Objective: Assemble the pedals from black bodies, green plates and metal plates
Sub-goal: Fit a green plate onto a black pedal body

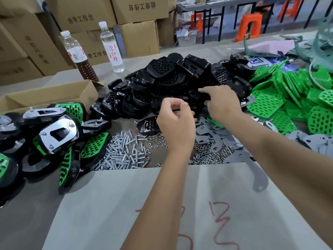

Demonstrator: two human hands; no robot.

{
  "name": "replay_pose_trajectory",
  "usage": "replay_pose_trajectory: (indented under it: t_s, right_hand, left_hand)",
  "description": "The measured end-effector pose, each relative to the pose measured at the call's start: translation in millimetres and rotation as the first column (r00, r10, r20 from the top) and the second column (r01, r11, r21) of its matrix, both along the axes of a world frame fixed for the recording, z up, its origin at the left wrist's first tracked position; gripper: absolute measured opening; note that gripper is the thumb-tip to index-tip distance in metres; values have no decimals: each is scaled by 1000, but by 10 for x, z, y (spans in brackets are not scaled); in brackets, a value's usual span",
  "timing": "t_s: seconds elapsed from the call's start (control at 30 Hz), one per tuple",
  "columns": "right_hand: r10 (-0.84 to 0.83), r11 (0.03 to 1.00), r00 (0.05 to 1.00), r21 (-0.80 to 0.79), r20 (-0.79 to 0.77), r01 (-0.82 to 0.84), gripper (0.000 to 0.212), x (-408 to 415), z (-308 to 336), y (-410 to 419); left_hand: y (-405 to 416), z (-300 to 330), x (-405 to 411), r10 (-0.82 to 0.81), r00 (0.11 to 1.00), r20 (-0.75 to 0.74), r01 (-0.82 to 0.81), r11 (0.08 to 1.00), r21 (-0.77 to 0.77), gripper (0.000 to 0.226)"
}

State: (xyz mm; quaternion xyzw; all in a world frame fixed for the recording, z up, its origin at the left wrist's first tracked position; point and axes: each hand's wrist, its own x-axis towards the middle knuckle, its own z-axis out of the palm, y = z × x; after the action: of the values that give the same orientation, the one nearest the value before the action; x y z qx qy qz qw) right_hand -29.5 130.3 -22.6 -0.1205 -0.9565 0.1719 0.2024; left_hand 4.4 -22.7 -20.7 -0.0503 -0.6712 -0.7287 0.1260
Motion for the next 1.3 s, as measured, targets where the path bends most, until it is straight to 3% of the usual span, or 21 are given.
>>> replay_pose_trajectory:
  t_s: [0.1, 0.2, 0.3, 0.37, 0.43, 0.5, 0.57, 0.63, 0.7, 0.77, 0.83, 0.93, 0.97, 1.0, 1.03, 1.1, 1.13, 1.3]
  right_hand:
    - [-40, 981, 970, -195, -240, -8, 41, 133, 9, 32]
    - [35, 886, 913, -411, -407, -217, 50, 363, 35, -20]
    - [265, 660, 849, -555, -457, -505, 65, 561, -10, -110]
    - [334, 624, 836, -563, -435, -542, 65, 646, -72, -142]
    - [275, 722, 863, -502, -424, -477, 56, 710, -142, -145]
    - [187, 880, 895, -335, -405, -336, 48, 749, -192, -150]
    - [81, 974, 916, -166, -393, -157, 44, 761, -202, -118]
    - [-9, 997, 960, -80, -280, -14, 54, 774, -179, -80]
    - [-53, 999, 997, -18, -61, 52, 70, 794, -161, -80]
    - [-78, 996, 996, -42, 52, 80, 76, 813, -161, -88]
    - [-67, 992, 998, -105, 14, 68, 67, 838, -147, -104]
    - [-96, 984, 978, -165, -184, 66, 19, 886, -165, -94]
    - [-124, 974, 960, -216, -252, 69, 15, 910, -162, -102]
    - [-136, 939, 941, -344, -311, 22, 19, 924, -156, -107]
    - [-109, 835, 928, -539, -356, -108, 17, 941, -143, -131]
    - [3, 442, 910, -815, -415, -374, 11, 1012, -84, -234]
    - [52, 330, 894, -837, -446, -437, 13, 1034, -85, -265]
    - [189, 379, 871, -785, -453, -490, 8, 1051, -166, -298]
  left_hand:
    - [23, -30, -31, -148, 969, 195, 142, 989, 46, 16]
    - [-26, 14, -96, -329, 826, 458, 200, 930, 307, 41]
    - [-100, 27, -84, -541, 702, 463, 308, 817, 489, 45]
    - [-138, 8, -57, -541, 723, 430, 391, 833, 392, 23]
    - [-172, -7, -9, -485, 765, 424, 400, 874, 277, 14]
    - [-221, 4, 41, -412, 797, 441, 341, 911, 233, 19]
    - [-293, 20, 66, -341, 826, 449, 264, 937, 227, 26]
    - [-371, 28, 71, -301, 845, 441, 205, 945, 253, 33]
    - [-422, 30, 89, -295, 857, 423, 177, 939, 295, 41]
    - [-431, 36, 139, -314, 858, 408, 193, 931, 310, 50]
    - [-425, 29, 184, -344, 852, 395, 220, 919, 327, 45]
    - [-412, -8, 194, -375, 845, 382, 224, 896, 384, 21]
    - [-414, -19, 184, -359, 849, 387, 210, 903, 375, 20]
    - [-411, -39, 166, -326, 860, 393, 195, 921, 338, 21]
    - [-411, -57, 151, -292, 871, 394, 181, 938, 295, 23]
    - [-415, -84, 136, -234, 887, 397, 135, 956, 261, 23]
    - [-415, -88, 130, -202, 891, 406, 96, 959, 268, 22]
    - [-427, -123, 98, -110, 894, 434, -34, 950, 311, 22]
